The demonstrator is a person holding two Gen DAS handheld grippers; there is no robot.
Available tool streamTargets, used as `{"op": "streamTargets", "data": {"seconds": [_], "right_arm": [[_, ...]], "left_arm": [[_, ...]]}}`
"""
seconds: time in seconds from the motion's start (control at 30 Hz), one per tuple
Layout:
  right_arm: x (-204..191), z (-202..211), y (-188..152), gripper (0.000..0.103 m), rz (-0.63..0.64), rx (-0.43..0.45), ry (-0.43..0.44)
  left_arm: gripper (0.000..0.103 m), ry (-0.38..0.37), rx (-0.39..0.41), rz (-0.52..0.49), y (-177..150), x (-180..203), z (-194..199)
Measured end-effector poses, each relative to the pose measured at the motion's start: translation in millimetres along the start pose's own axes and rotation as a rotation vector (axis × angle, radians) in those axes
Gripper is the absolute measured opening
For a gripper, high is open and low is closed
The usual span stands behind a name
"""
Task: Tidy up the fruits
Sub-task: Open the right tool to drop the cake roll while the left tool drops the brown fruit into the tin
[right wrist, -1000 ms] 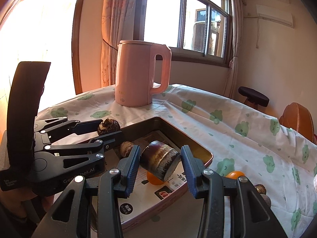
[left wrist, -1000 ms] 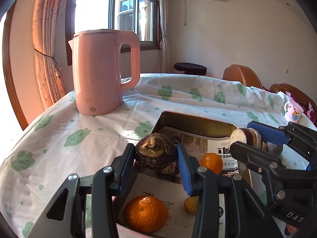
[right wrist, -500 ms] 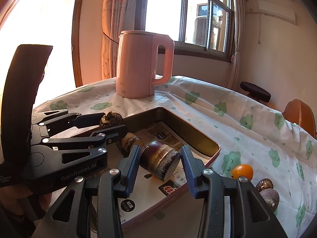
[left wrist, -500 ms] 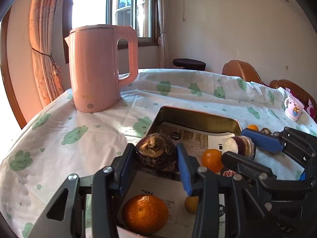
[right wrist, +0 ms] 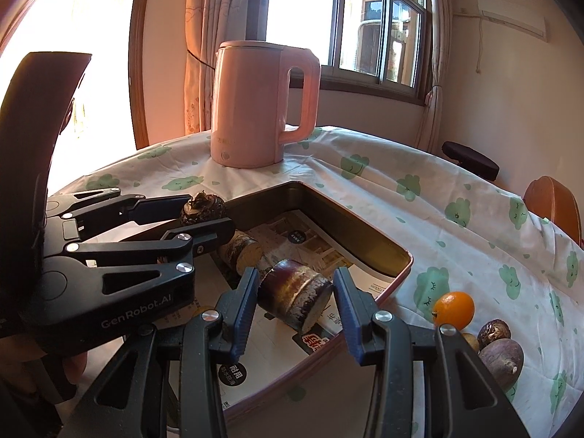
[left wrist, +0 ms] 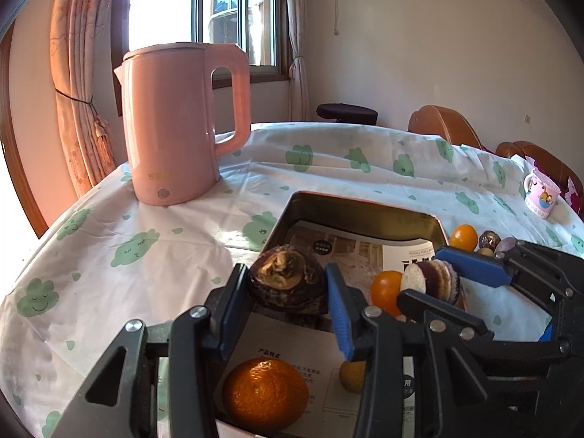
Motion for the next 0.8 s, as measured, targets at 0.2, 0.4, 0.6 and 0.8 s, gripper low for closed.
{"op": "streamTargets", "data": {"seconds": [0.2, 0.4, 0.6, 0.8], "right_arm": [[0.3, 0.1, -0.4, 0.045, -0.003, -0.002, 0.004], [0.6, -0.5, -1.2, 0.045, -0.010, -0.009, 0.015], [2.5, 0.5, -1.9, 0.046, -0.024, -0.003, 0.011], [5.8, 4.2, -2.8, 0.055, -0.042, 0.009, -0.001]], "left_arm": [[0.045, 0.005, 0.001, -0.003, 0.1, 0.1, 0.0], [0.047, 0.015, 0.010, -0.007, -0.6, 1.9, 2.3], [0.061, 0.019, 0.024, 0.013, 0.1, -1.6, 5.1], [0.073, 0.019, 0.046, 0.032, 1.2, -5.8, 9.4]]}}
Point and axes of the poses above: each gripper's, at about its wrist camera, not at the fingertips, and z roughly against the way its jaws point, x to its right, y to its top, the point moved 2 cm from there along -z, roughly the way its jaws point, and after that the axes turned 12 degrees about z, right-handed, at the moved point
